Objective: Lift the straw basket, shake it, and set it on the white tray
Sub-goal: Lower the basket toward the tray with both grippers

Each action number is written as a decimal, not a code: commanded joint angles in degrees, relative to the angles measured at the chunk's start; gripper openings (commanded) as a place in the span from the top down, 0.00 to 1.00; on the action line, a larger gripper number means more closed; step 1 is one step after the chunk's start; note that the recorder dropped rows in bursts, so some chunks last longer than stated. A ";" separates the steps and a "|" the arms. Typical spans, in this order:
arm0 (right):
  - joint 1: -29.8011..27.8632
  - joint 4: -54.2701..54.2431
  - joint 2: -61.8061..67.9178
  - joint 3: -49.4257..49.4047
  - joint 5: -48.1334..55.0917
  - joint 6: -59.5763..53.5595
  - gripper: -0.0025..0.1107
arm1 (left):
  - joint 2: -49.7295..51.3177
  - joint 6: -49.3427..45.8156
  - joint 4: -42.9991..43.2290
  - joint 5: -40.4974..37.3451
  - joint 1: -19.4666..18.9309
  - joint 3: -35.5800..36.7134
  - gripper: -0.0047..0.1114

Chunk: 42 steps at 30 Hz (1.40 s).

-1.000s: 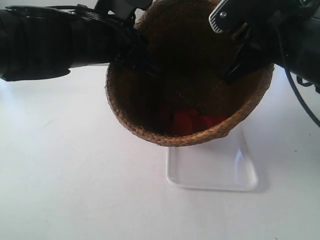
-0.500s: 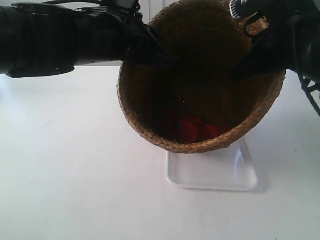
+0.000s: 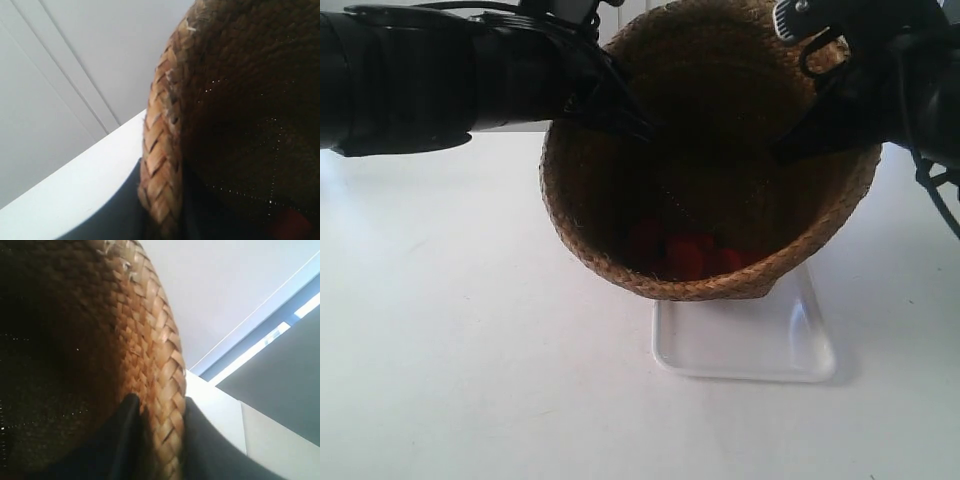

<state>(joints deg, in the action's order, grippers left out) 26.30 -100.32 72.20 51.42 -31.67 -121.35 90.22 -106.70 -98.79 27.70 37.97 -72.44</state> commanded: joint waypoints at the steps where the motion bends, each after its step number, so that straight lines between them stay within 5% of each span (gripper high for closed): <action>1: -0.02 0.37 -0.33 -0.21 0.96 -1.45 0.98 | -0.76 -1.64 -1.16 -2.51 0.04 -0.92 0.96; 7: -0.02 0.37 -0.33 -0.21 0.96 -1.45 0.98 | -0.76 -1.64 3.95 -21.14 0.04 -0.92 0.96; 12: -0.02 0.37 -0.33 -0.21 0.96 -1.45 0.98 | -0.76 -1.64 11.25 -44.21 0.04 -0.92 0.96; 17: -0.02 0.37 -0.33 -0.21 0.96 -1.45 0.98 | -0.76 -1.64 16.55 -55.24 0.04 -0.92 0.96; 23: -0.02 0.37 -0.33 -0.21 0.85 -1.45 0.98 | -0.76 -1.64 16.47 -50.43 0.04 -0.92 0.96; 31: -0.02 0.37 -0.33 -0.21 0.32 -1.45 0.98 | -0.76 -1.64 14.31 -20.50 0.04 -0.92 0.96; 36: -0.02 0.37 -0.33 -0.21 0.32 -1.45 0.98 | -0.76 -1.52 16.71 -25.96 0.04 -0.92 0.96; 42: -0.02 0.37 -0.33 -0.21 0.32 -1.45 0.98 | -0.76 3.67 39.69 -32.21 0.04 -0.92 0.96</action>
<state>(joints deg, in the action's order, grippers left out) 25.73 -101.30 71.78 51.42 -36.37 -121.35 90.79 -103.09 -71.26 5.47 36.77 -72.45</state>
